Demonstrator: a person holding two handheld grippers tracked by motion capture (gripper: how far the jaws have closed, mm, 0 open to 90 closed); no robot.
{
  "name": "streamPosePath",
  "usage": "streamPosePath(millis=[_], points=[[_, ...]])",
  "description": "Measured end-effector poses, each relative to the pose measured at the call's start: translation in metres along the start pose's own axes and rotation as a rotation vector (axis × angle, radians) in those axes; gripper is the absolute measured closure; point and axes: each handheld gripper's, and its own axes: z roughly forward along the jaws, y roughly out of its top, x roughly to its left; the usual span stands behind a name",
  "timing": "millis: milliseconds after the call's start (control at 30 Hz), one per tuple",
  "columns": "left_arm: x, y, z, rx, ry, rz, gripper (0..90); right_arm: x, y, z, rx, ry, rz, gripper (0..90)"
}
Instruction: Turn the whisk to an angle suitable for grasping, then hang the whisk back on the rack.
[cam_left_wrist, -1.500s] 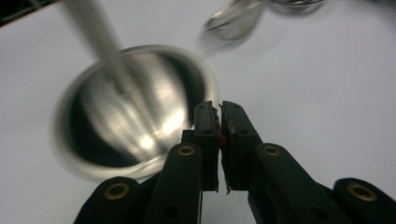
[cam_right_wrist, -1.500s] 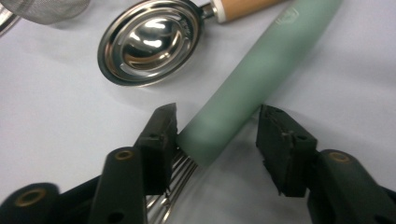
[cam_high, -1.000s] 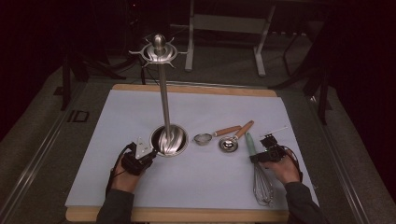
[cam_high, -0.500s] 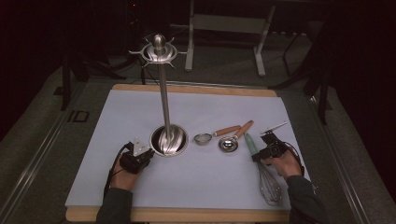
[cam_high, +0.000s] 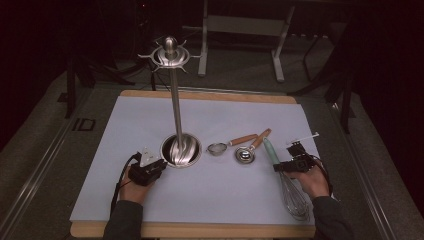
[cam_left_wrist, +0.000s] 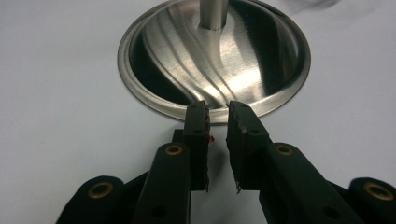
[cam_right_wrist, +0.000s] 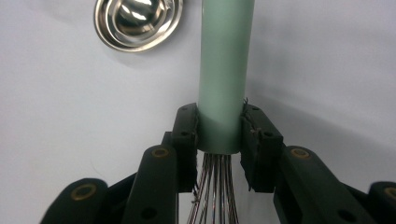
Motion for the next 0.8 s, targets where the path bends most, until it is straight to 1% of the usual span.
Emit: streamPosePath(millis=[33, 167, 200, 233, 267, 367, 533, 633, 667, 700, 733, 767, 800], points=[[0.001, 0.0, 0.0, 0.002, 0.001, -0.015, 77.5, 0.0, 0.001, 0.0, -0.009, 0.005, -0.007, 69.3], [0.003, -0.001, -0.001, -0.011, 0.001, -0.026, 77.1, 0.002, 0.002, 0.002, -0.026, 0.016, -0.008, 69.4], [0.003, -0.001, -0.001, -0.011, 0.001, -0.026, 76.8, 0.002, 0.002, 0.002, -0.026, 0.016, -0.008, 69.4], [0.002, -0.001, -0.001, -0.012, 0.003, -0.024, 76.8, 0.003, 0.002, 0.002, -0.029, 0.026, -0.009, 69.4], [0.001, -0.001, -0.001, -0.012, 0.009, -0.02, 76.2, 0.005, 0.003, 0.002, -0.033, 0.046, -0.013, 69.4], [0.0, -0.001, 0.0, -0.011, 0.014, -0.009, 75.5, 0.007, 0.004, -0.002, -0.056, 0.051, -0.022, 69.4], [0.0, -0.001, 0.0, -0.004, 0.023, -0.006, 74.3, 0.014, 0.008, -0.009, -0.085, 0.055, -0.038, 69.4], [0.0, -0.001, 0.0, -0.004, 0.026, -0.006, 73.6, 0.019, 0.01, -0.013, -0.119, 0.072, -0.061, 69.4], [0.0, -0.001, 0.0, -0.004, 0.026, -0.006, 73.6, 0.019, 0.01, -0.013, -0.119, 0.072, -0.061, 69.4], [0.0, -0.002, 0.0, -0.01, 0.031, -0.008, 73.5, 0.022, 0.011, -0.016, -0.143, 0.082, -0.08, 69.4], [0.0, -0.002, 0.0, -0.01, 0.031, -0.008, 73.5, 0.022, 0.011, -0.016, -0.143, 0.082, -0.08, 69.4], [-0.001, -0.002, -0.001, -0.022, 0.033, -0.015, 73.5, 0.027, 0.012, -0.019, -0.169, 0.095, -0.102, 69.4], [0.0, -0.002, -0.002, -0.026, 0.035, -0.016, 73.5, 0.029, 0.013, -0.02, -0.175, 0.099, -0.107, 69.4]])
